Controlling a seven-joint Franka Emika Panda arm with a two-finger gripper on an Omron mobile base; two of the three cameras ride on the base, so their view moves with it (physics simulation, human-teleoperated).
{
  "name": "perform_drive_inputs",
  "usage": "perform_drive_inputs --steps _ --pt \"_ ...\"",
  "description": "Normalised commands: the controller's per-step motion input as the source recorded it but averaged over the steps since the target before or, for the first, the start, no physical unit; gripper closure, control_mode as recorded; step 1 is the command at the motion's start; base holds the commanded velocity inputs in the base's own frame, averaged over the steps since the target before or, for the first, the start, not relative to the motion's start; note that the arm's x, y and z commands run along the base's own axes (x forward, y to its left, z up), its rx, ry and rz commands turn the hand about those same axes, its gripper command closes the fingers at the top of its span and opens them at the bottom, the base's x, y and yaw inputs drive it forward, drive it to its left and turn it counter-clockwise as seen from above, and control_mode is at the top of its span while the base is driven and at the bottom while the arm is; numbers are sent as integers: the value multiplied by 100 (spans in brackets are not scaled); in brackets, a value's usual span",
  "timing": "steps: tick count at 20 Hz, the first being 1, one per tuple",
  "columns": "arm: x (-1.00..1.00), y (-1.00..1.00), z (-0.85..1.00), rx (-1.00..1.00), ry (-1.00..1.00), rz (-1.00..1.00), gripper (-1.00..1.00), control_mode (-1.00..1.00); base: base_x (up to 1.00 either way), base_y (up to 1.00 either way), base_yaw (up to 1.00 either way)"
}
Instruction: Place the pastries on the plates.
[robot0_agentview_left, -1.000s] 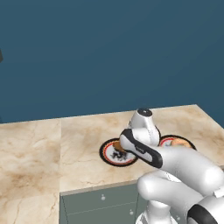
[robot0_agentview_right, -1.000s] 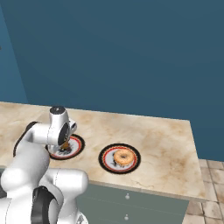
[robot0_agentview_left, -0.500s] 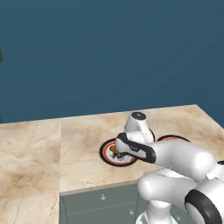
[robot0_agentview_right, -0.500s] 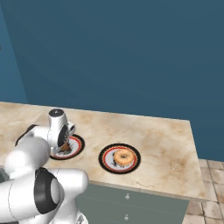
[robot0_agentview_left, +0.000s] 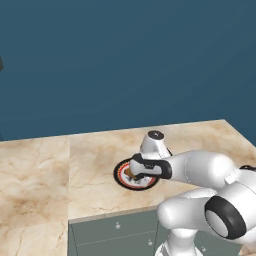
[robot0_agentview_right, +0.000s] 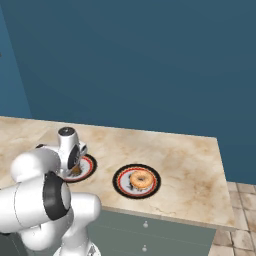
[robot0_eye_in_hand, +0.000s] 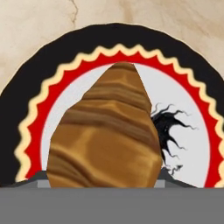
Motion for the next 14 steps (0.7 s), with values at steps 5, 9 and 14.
perform_drive_inputs --steps 5,9,14 --pt "6 0 -24 0 0 2 100 -100 0 0 0" --pt "5 0 -22 0 0 2 100 -100 0 0 0" --pt "1 0 -18 0 0 2 -100 -100 0 0 0"
